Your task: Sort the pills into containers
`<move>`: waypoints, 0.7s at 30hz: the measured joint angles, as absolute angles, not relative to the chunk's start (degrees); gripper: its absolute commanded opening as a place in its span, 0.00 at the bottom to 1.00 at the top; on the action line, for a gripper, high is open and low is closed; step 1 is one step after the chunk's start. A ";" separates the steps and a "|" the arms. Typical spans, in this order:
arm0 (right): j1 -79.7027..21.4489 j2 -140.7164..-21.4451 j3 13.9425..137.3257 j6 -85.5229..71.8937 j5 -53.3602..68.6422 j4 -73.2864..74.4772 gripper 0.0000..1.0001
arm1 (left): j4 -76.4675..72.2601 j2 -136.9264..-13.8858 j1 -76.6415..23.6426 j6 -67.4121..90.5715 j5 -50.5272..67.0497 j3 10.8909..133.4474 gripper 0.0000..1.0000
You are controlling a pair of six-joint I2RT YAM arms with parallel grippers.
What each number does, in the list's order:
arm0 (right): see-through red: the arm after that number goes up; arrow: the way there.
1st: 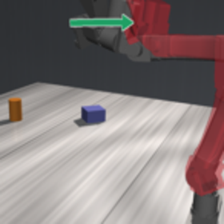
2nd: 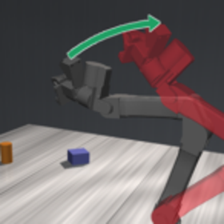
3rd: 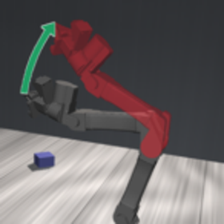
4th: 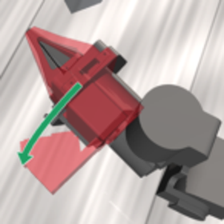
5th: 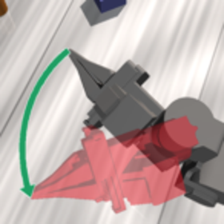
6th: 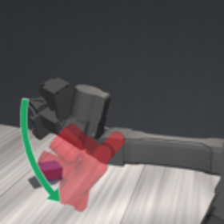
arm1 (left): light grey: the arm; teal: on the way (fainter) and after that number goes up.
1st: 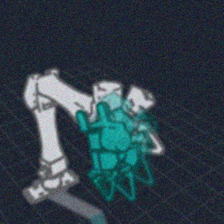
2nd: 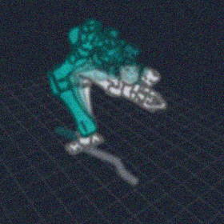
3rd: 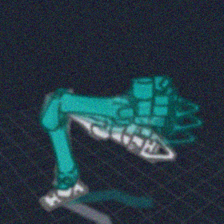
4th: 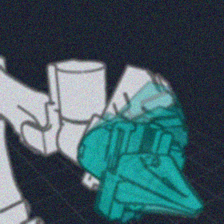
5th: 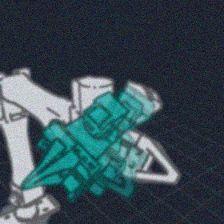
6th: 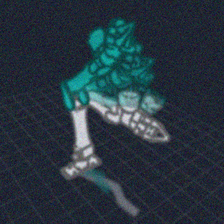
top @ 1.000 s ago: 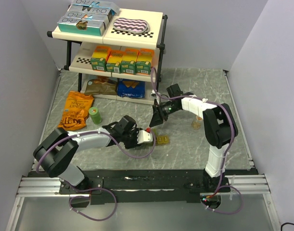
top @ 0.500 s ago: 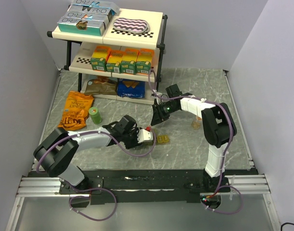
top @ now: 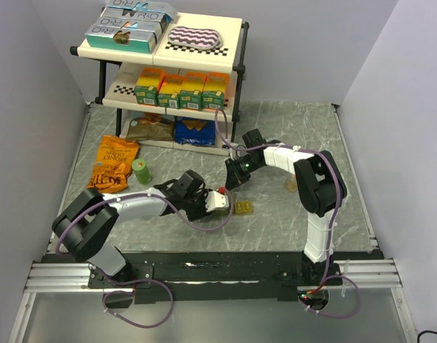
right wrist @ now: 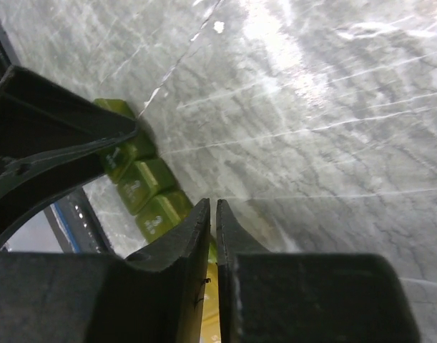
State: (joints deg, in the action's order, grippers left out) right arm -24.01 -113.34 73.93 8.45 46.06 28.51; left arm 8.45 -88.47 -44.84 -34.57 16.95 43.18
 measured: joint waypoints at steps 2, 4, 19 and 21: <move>-24.01 -112.88 73.93 8.86 46.68 29.23 0.14 | 8.51 -89.17 -44.88 -34.02 17.12 43.90 0.01; -24.03 -112.20 73.93 9.23 47.48 30.52 0.13 | 8.49 -89.91 -44.88 -33.32 17.08 44.69 0.01; -24.03 -109.19 72.23 13.19 49.34 37.78 0.10 | 9.72 -93.45 -44.86 -28.69 15.62 48.99 0.01; -24.03 -108.88 71.09 13.19 48.84 37.74 0.10 | 9.80 -93.86 -44.86 -28.01 15.29 49.54 0.01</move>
